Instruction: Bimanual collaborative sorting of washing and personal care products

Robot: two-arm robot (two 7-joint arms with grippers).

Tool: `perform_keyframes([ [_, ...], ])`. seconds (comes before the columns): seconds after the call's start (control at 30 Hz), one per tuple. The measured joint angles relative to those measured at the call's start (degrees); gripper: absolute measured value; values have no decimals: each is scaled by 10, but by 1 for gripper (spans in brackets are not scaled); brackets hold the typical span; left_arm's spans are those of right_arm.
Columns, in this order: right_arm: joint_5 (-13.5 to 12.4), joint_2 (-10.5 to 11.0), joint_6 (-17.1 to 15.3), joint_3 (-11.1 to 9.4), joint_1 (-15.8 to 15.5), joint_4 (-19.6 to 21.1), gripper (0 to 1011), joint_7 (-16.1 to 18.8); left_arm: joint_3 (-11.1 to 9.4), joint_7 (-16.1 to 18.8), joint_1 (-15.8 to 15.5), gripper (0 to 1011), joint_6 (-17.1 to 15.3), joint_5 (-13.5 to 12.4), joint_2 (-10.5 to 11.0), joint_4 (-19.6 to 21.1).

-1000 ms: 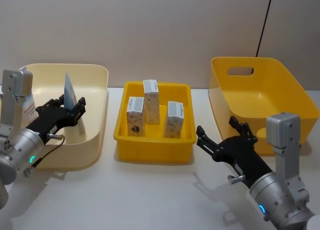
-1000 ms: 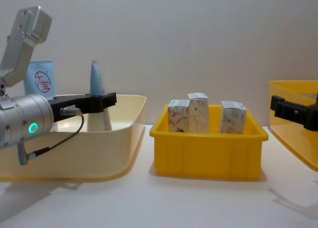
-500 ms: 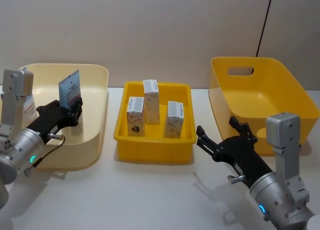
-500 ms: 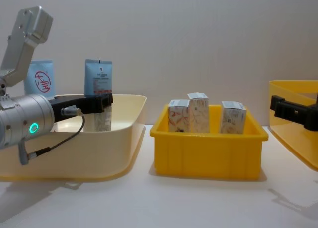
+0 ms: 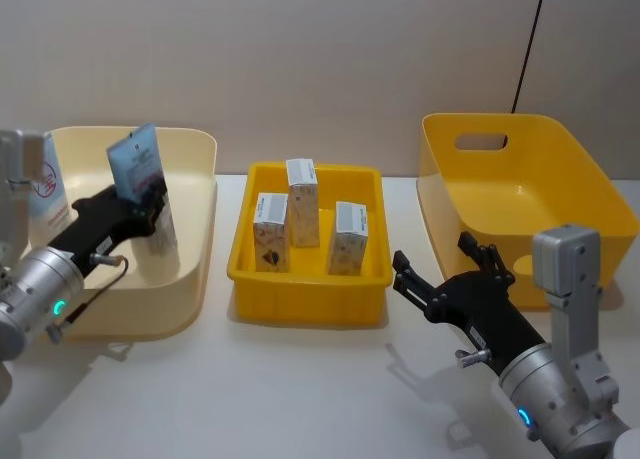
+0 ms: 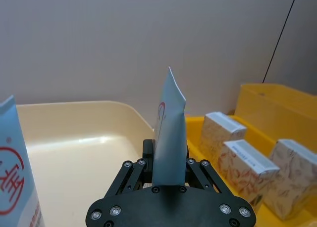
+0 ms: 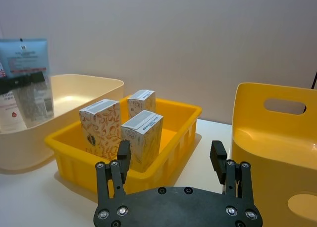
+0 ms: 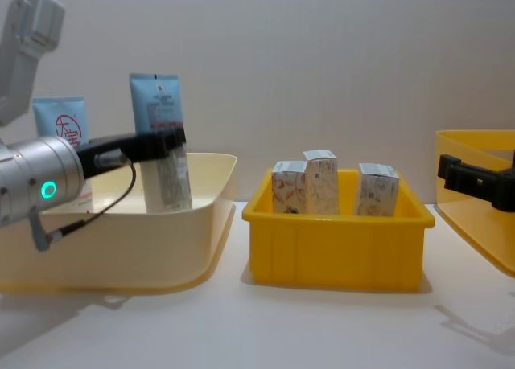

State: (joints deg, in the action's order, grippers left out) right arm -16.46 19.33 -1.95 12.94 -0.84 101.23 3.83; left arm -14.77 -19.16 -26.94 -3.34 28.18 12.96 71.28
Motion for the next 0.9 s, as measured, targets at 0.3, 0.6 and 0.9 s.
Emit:
perform_keyframes([
  [0.3,0,0,0,0,0,0,1001,0,19,-39,-7,278,24,36,2,14],
  [0.6,0,0,0,0,0,0,1001,0,38,-97,-19,278,46,80,13,36],
  [0.9,0,0,0,0,0,0,1001,0,40,-158,-26,278,47,120,21,49],
])
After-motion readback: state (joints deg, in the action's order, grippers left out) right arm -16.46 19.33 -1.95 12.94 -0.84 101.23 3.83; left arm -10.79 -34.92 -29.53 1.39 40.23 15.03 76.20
